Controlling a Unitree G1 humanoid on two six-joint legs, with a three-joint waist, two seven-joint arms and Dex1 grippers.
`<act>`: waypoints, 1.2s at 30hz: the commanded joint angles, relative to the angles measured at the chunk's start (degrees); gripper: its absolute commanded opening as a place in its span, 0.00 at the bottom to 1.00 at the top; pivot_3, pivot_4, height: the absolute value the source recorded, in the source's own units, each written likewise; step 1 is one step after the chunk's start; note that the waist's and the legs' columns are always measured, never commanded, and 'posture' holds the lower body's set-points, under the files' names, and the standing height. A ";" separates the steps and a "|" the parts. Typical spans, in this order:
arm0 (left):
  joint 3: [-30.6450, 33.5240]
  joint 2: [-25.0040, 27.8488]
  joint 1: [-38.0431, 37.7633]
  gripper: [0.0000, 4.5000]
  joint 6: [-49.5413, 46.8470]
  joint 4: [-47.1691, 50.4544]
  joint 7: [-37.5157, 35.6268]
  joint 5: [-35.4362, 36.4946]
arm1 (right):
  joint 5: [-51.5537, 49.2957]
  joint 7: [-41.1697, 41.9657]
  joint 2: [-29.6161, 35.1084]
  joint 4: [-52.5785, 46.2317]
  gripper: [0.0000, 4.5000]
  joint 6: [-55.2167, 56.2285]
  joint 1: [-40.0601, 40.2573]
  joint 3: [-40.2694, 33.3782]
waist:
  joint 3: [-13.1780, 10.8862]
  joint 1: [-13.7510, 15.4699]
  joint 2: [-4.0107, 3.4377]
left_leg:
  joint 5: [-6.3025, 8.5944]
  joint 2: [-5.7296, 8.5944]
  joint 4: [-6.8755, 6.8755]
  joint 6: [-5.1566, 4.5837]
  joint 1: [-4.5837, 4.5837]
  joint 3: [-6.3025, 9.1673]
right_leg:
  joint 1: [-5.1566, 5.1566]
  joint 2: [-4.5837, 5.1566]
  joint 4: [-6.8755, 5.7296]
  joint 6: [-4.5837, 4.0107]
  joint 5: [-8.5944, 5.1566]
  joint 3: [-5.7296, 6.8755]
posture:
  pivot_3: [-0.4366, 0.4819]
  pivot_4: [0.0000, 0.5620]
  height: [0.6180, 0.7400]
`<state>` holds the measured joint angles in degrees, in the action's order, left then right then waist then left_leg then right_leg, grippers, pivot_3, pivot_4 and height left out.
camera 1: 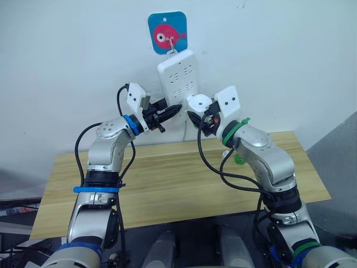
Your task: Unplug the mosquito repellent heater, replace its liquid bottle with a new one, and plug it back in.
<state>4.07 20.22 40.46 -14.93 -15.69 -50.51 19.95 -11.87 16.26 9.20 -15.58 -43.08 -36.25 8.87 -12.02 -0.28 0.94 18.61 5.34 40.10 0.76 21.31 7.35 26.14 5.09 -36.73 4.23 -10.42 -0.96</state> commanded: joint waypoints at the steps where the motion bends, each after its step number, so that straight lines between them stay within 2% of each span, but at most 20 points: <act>1: -2.35 -1.81 1.67 0.29 -0.32 3.05 -1.46 1.29 | -0.12 -0.71 -1.13 -0.99 0.74 -0.14 -2.28 -0.70 | 0.00 0.01 0.00 | 0.00 0.00 0.00 0.00 0.00 0.00 | 0.00 0.00 0.00 0.00 0.00 0.00 | 0.52 0.36 1.00; 4: -2.26 -1.78 1.52 0.29 -0.06 2.75 -1.26 0.97 | -1.78 0.38 -1.00 -2.93 0.97 -1.29 -1.27 -1.50 | 0.00 0.51 0.01 | 0.00 0.04 0.00 0.00 0.04 0.07 | 0.00 0.02 0.02 0.00 0.00 0.05 | 0.52 0.35 1.00; 5: -2.19 -1.75 1.50 0.29 0.06 2.56 -1.09 0.70 | -2.67 1.06 -0.68 -4.19 1.00 -2.06 -0.56 -1.82 | 0.00 0.64 0.01 | 0.00 0.03 0.00 0.00 0.08 0.14 | 0.00 0.02 0.05 -0.01 -0.01 0.12 | 0.53 0.35 1.00; 12: -1.75 -0.85 1.36 0.29 0.44 2.17 -0.95 0.43 | -9.18 4.33 6.16 -18.10 1.00 -12.82 9.69 -4.80 | 0.00 1.14 0.01 | 0.13 0.12 -0.11 -0.21 0.55 0.46 | 0.04 0.09 0.74 -0.02 -0.01 0.47 | 0.53 0.35 1.00; 17: -1.48 -0.06 1.01 0.29 0.98 2.02 -0.95 0.17 | -12.03 6.14 10.77 -22.51 1.00 -15.42 14.66 -6.45 | 0.00 1.14 0.01 | 0.11 0.02 -0.08 -0.17 0.48 0.31 | 0.02 0.07 0.73 -0.01 -0.01 0.44 | 0.52 0.34 1.00; 20: -1.05 1.28 0.39 0.29 1.59 1.75 -1.09 -0.17 | -13.14 5.64 10.55 -22.49 0.87 -14.49 14.93 -7.92 | 0.00 1.05 0.01 | 0.08 -0.01 -0.09 -0.14 0.40 0.26 | 0.02 0.04 0.67 -0.01 -0.01 0.41 | 0.52 0.34 1.00; 21: -0.63 1.74 0.07 0.46 1.24 1.86 -1.30 0.22 | -13.39 5.51 10.32 -22.38 0.80 -14.20 14.79 -8.04 | 0.00 0.99 0.01 | 0.08 -0.02 -0.09 -0.14 0.39 0.26 | 0.01 0.04 0.67 -0.01 -0.01 0.41 | 0.52 0.34 1.00; 27: 1.81 7.41 -4.73 0.88 -0.15 4.91 -2.05 1.08 | -13.11 4.11 8.10 -21.69 0.30 -12.91 13.97 -5.66 | 0.00 0.19 0.01 | 0.09 -0.02 -0.17 -0.14 0.41 0.26 | 0.07 0.04 0.72 -0.01 -0.01 0.39 | 0.53 0.32 1.00; 29: 2.80 9.64 -7.02 1.00 -1.00 6.73 -1.94 1.42 | -12.91 4.00 7.49 -21.19 0.13 -12.45 13.85 -4.78 | 0.00 0.15 0.01 | 0.09 -0.03 -0.17 -0.14 0.42 0.26 | 0.09 0.04 0.72 -0.01 -0.01 0.38 | 0.54 0.32 1.00; 30: 3.34 10.78 -8.26 1.00 -1.66 7.98 -1.97 1.80 | -13.02 3.95 7.06 -20.97 0.05 -12.25 13.66 -4.46 | 0.00 0.16 0.00 | 0.09 -0.03 -0.17 -0.14 0.42 0.26 | 0.09 0.04 0.72 -0.01 -0.01 0.38 | 0.54 0.32 1.00; 31: 3.70 11.63 -9.22 1.00 -2.32 9.12 -1.98 2.18 | -13.15 3.99 6.74 -20.74 0.01 -12.06 13.46 -4.35 | 0.00 0.17 0.00 | 0.09 -0.03 -0.17 -0.14 0.42 0.26 | 0.09 0.04 0.71 -0.01 -0.01 0.38 | 0.56 0.33 1.00; 36: 6.47 16.45 -16.23 1.00 -8.53 19.30 -3.25 6.86 | -15.65 5.76 4.89 -19.77 0.01 -12.00 12.02 -3.34 | 0.00 0.33 0.00 | 0.09 -0.02 -0.17 -0.14 0.42 0.28 | 0.08 0.04 0.72 -0.01 -0.01 0.37 | 0.58 0.34 1.00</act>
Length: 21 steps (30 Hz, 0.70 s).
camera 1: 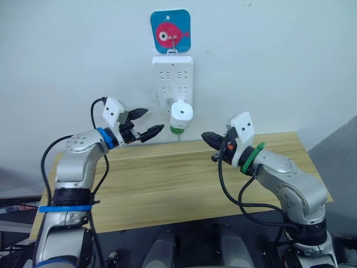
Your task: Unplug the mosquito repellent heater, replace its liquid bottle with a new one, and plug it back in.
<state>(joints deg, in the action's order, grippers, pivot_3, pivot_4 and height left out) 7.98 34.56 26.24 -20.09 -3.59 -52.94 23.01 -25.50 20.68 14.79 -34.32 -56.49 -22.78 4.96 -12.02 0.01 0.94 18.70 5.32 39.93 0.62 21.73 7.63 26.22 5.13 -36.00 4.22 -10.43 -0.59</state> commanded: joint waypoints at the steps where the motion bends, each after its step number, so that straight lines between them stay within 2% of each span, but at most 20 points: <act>1: 2.98 3.24 -3.63 1.00 -5.74 10.32 -1.38 5.66 | -2.47 1.69 -1.15 -0.60 0.01 1.48 -2.07 0.93 | 0.00 0.06 0.00 | 0.00 0.00 0.00 0.00 0.00 0.01 | 0.00 0.00 0.00 0.00 0.00 0.01 | 0.58 0.34 1.00; 6: 5.85 6.06 -8.01 1.00 -18.95 25.71 1.90 17.40 | -4.21 0.86 -4.42 2.65 0.01 0.82 -4.84 0.15 | -0.01 0.29 0.00 | 0.00 -0.01 0.00 0.00 0.00 0.04 | -0.03 0.00 -0.01 0.00 0.00 0.01 | 0.61 0.36 1.00; 11: 6.79 7.24 -6.70 1.00 -26.63 32.24 6.04 25.21 | -3.44 0.35 -5.54 5.46 0.01 1.76 -6.55 0.97 | -0.01 0.48 -0.01 | 0.00 -0.01 0.00 0.00 -0.04 0.04 | -0.04 -0.01 -0.03 0.00 0.00 0.01 | 0.63 0.36 1.00; 21: 7.02 8.60 -7.59 1.00 -27.83 31.94 7.87 27.13 | -1.20 -0.02 -6.19 9.97 0.01 5.35 -8.26 2.70 | -0.01 0.66 -0.02 | 0.00 -0.02 -0.05 0.01 -0.06 0.00 | -0.02 -0.05 -0.01 -0.01 -0.01 -0.01 | 0.64 0.36 1.00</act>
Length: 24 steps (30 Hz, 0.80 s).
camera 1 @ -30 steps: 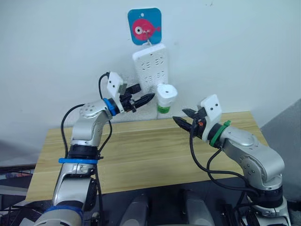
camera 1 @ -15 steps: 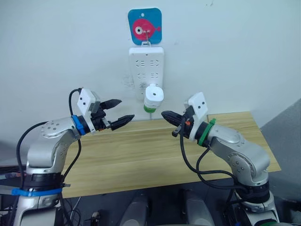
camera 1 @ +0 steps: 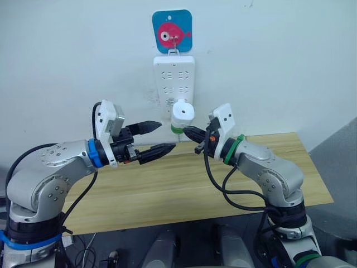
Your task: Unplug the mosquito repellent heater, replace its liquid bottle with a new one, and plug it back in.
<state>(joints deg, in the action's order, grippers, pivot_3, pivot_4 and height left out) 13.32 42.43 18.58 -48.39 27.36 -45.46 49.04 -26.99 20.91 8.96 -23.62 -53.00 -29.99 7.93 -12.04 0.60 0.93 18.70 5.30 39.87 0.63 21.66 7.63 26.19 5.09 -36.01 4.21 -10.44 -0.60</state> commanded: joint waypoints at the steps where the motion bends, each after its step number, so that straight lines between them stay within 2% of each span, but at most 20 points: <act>1: 1.65 0.81 0.03 1.00 0.50 0.93 0.38 1.19 | 0.36 -0.40 -0.47 -0.45 0.01 2.03 -1.19 -0.27 | 0.00 0.17 0.00 | 0.00 0.01 0.00 0.00 0.00 0.00 | -0.01 0.00 0.00 0.00 0.00 0.00 | 0.64 0.37 1.00; 16: 0.88 0.85 -0.82 1.00 1.29 0.83 -0.62 1.03 | 0.05 -3.56 -1.85 0.51 0.01 1.91 -1.60 -3.18 | -0.01 0.55 -0.01 | 0.00 0.00 0.01 0.01 0.00 -0.01 | 0.00 0.00 0.00 0.00 0.00 -0.02 | 0.62 0.35 1.00; 24: 0.26 0.27 -0.28 1.00 1.91 0.53 -0.21 0.56 | -1.27 -6.69 -4.57 1.57 0.01 1.30 -2.50 -6.10 | 0.00 0.61 -0.01 | -0.05 -0.01 0.01 0.09 -0.02 0.00 | -0.01 0.00 -0.06 0.00 0.00 -0.02 | 0.62 0.34 1.00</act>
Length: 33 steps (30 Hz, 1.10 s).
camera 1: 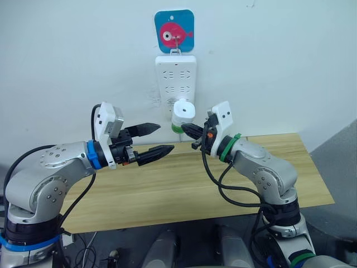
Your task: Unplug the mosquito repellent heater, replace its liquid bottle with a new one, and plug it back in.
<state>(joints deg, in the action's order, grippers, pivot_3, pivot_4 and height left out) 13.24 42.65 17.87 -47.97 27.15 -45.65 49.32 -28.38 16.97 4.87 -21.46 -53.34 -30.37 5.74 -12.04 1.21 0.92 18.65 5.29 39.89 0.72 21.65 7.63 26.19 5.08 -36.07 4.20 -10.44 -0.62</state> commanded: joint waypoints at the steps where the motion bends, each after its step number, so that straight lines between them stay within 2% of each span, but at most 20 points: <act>1: 0.30 0.01 0.43 1.00 1.51 0.77 0.00 0.29 | 0.19 -2.73 -0.42 -0.55 0.01 1.65 -2.18 -3.91 | 0.00 0.00 0.00 | -0.01 0.00 0.00 0.02 -0.02 0.00 | -0.01 -0.01 -0.02 0.00 0.00 0.00 | 0.62 0.34 1.00; 4: 0.20 -0.03 0.58 1.00 1.66 0.65 -0.03 0.19 | 0.32 -2.10 0.28 -0.74 0.01 1.53 -2.15 -3.32 | 0.00 0.00 0.00 | -0.03 0.00 0.00 0.05 -0.09 0.00 | -0.05 -0.02 -0.07 -0.01 0.01 -0.01 | 0.62 0.34 1.00; 8: -0.53 0.31 1.14 1.00 3.03 -0.17 0.14 -1.96 | 1.55 1.00 4.33 -2.85 0.01 1.53 -0.75 0.94 | 0.00 0.17 0.00 | -0.03 0.01 0.00 0.05 -0.12 0.00 | -0.08 -0.03 -0.06 -0.01 0.01 -0.02 | 0.62 0.34 1.00; 12: -0.32 0.19 1.73 1.00 3.50 -0.94 0.23 -2.17 | -3.34 4.73 6.29 -6.30 0.01 -1.95 0.87 1.84 | 0.00 0.12 0.00 | -0.03 -0.02 -0.08 0.05 -0.10 0.01 | -0.05 -0.04 0.01 -0.01 0.00 -0.01 | 0.62 0.33 1.00; 17: 0.51 1.18 0.33 1.00 3.65 -1.30 -0.25 -2.97 | -8.08 7.88 9.14 -8.43 0.01 -5.57 1.08 0.30 | 0.00 0.11 0.00 | -0.02 -0.02 -0.21 0.04 -0.08 0.00 | -0.03 -0.03 0.11 -0.01 0.00 -0.02 | 0.62 0.32 1.00; 20: 2.72 2.60 0.06 1.00 3.65 -2.90 -0.35 -3.42 | -10.98 10.31 13.65 -10.99 0.01 -6.84 1.83 -2.78 | 0.01 0.28 0.01 | -0.02 -0.02 -0.20 0.04 -0.08 0.00 | -0.03 -0.03 0.10 -0.01 0.00 -0.02 | 0.63 0.31 1.00; 23: 4.57 5.48 -0.21 1.00 4.08 -5.70 -0.42 -5.50 | -11.05 12.91 19.82 -12.45 0.14 -4.32 3.14 -6.66 | 0.01 0.33 0.02 | -0.02 0.00 -0.18 0.03 -0.06 0.02 | -0.04 -0.03 0.11 -0.01 0.00 0.01 | 0.64 0.31 1.00; 25: 5.72 7.76 -1.58 1.00 4.22 -6.61 -0.99 -6.83 | -6.74 17.26 27.38 -13.20 0.28 1.15 5.48 -6.60 | 0.01 0.35 0.02 | -0.02 -0.01 -0.19 0.03 -0.05 -0.02 | -0.04 -0.04 0.11 -0.01 -0.01 0.00 | 0.64 0.30 1.00; 27: 8.44 10.07 -6.15 1.00 6.23 -7.19 -2.18 -9.46 | -5.80 21.41 33.86 -11.23 0.44 5.14 9.18 -11.91 | 0.01 0.31 0.02 | -0.01 0.00 -0.24 0.01 -0.06 -0.04 | -0.04 -0.04 0.16 0.01 -0.02 0.01 | 0.64 0.30 1.00; 29: 10.11 11.05 -9.28 1.00 9.03 -9.08 -2.45 -12.24 | -5.21 23.31 37.22 -8.22 0.61 8.53 11.52 -15.96 | 0.01 0.36 0.02 | 0.02 0.00 -0.33 -0.04 -0.07 -0.12 | -0.02 -0.03 0.20 0.02 -0.02 -0.05 | 0.64 0.30 1.00; 33: 11.75 10.71 -12.22 1.00 15.68 -15.36 -2.08 -17.72 | -4.67 24.98 40.01 -0.95 0.95 12.51 13.09 -21.76 | 0.01 0.44 0.03 | 0.01 -0.09 -0.30 -0.02 -0.13 -0.18 | -0.08 -0.03 0.16 0.00 -0.01 -0.07 | 0.64 0.30 1.00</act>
<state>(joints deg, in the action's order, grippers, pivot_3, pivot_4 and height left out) 22.09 52.93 6.10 -35.52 13.33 -47.99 33.71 -33.04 40.67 43.96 -23.78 -43.30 -17.36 -12.91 -12.03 1.65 0.95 18.66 5.20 39.59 0.70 21.48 7.45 26.08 5.05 -35.93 4.20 -10.45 -0.70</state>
